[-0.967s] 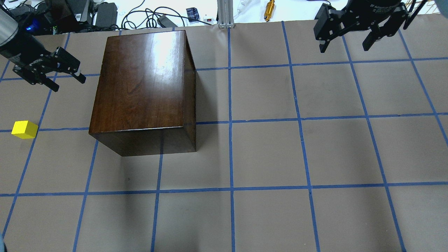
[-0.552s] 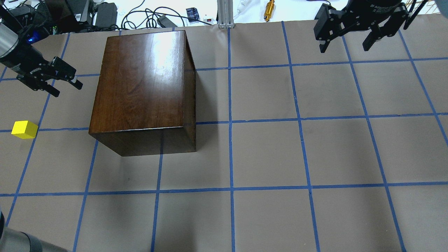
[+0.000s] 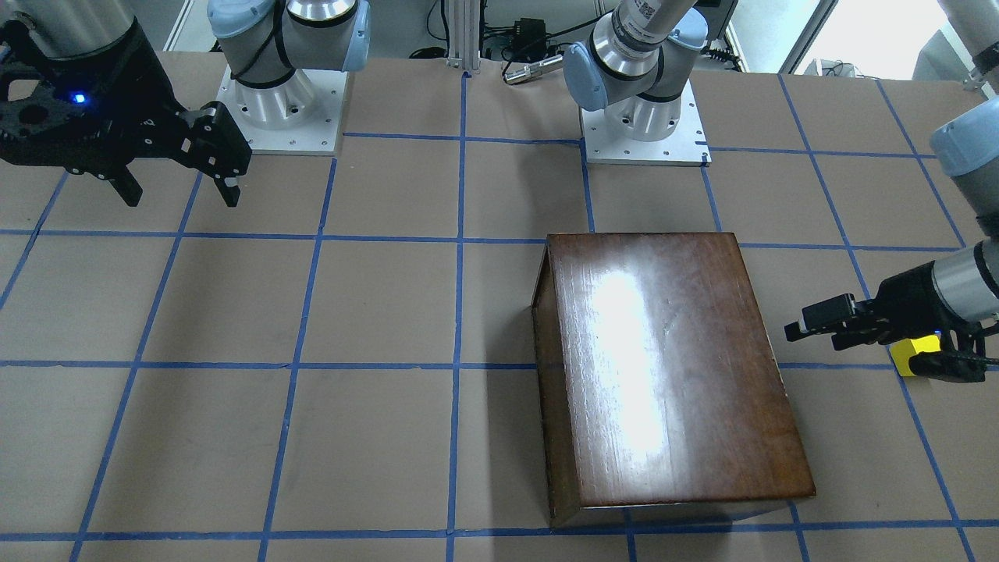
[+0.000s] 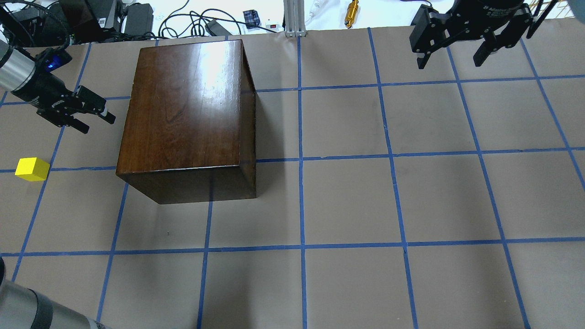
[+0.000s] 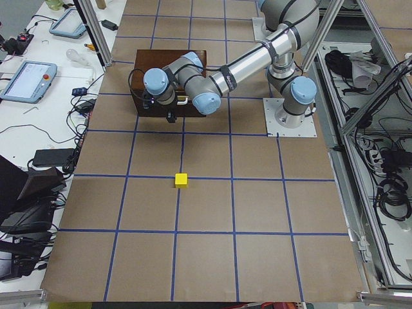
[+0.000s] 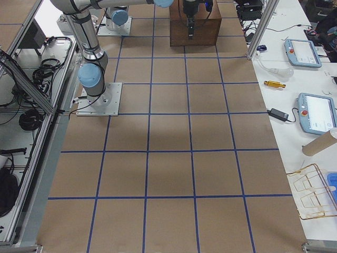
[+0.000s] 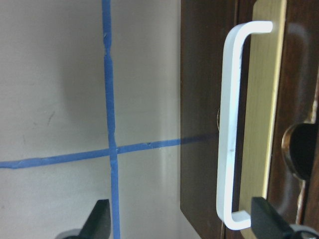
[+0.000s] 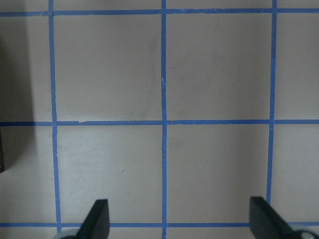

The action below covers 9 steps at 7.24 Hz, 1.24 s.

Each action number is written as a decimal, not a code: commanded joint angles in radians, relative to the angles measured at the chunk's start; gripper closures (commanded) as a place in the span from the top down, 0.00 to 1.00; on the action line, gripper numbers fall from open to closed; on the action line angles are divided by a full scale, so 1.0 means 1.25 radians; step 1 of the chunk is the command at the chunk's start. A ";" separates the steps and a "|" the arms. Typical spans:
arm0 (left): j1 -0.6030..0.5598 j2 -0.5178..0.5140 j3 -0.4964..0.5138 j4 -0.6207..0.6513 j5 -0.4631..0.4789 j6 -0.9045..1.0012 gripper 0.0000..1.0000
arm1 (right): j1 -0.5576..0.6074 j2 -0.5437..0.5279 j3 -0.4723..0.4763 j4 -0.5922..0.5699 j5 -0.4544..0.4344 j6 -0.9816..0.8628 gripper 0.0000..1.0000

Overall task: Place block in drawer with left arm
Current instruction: 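Lower the left gripper and align it with the white drawer handle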

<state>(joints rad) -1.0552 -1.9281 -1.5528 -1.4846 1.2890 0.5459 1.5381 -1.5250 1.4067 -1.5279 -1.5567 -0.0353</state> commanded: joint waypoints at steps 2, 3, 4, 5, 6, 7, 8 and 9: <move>-0.011 -0.001 -0.034 0.044 -0.005 -0.035 1.00 | -0.001 -0.001 0.000 0.000 0.001 0.000 1.00; -0.040 0.001 -0.033 0.045 -0.003 -0.043 1.00 | -0.001 0.000 0.000 0.000 0.000 0.000 1.00; -0.049 0.000 -0.033 0.046 -0.003 -0.039 1.00 | 0.000 0.000 0.000 0.000 0.001 0.000 1.00; -0.048 0.000 -0.030 0.067 -0.003 -0.026 1.00 | 0.000 0.000 0.000 0.000 0.001 0.000 1.00; -0.047 -0.001 -0.030 0.070 -0.003 -0.021 1.00 | 0.000 0.000 0.000 0.000 0.001 0.000 1.00; -0.038 -0.010 -0.026 0.070 -0.003 0.002 1.00 | 0.000 -0.001 0.000 0.000 0.000 0.000 1.00; -0.032 -0.015 -0.025 0.070 -0.004 0.009 1.00 | 0.000 0.000 0.000 0.000 0.000 0.000 1.00; -0.031 -0.018 -0.024 0.070 -0.005 0.008 1.00 | -0.001 0.000 0.000 0.000 0.000 0.000 1.00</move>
<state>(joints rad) -1.0986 -1.9444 -1.5850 -1.3980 1.2841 0.5501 1.5383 -1.5252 1.4067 -1.5278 -1.5568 -0.0353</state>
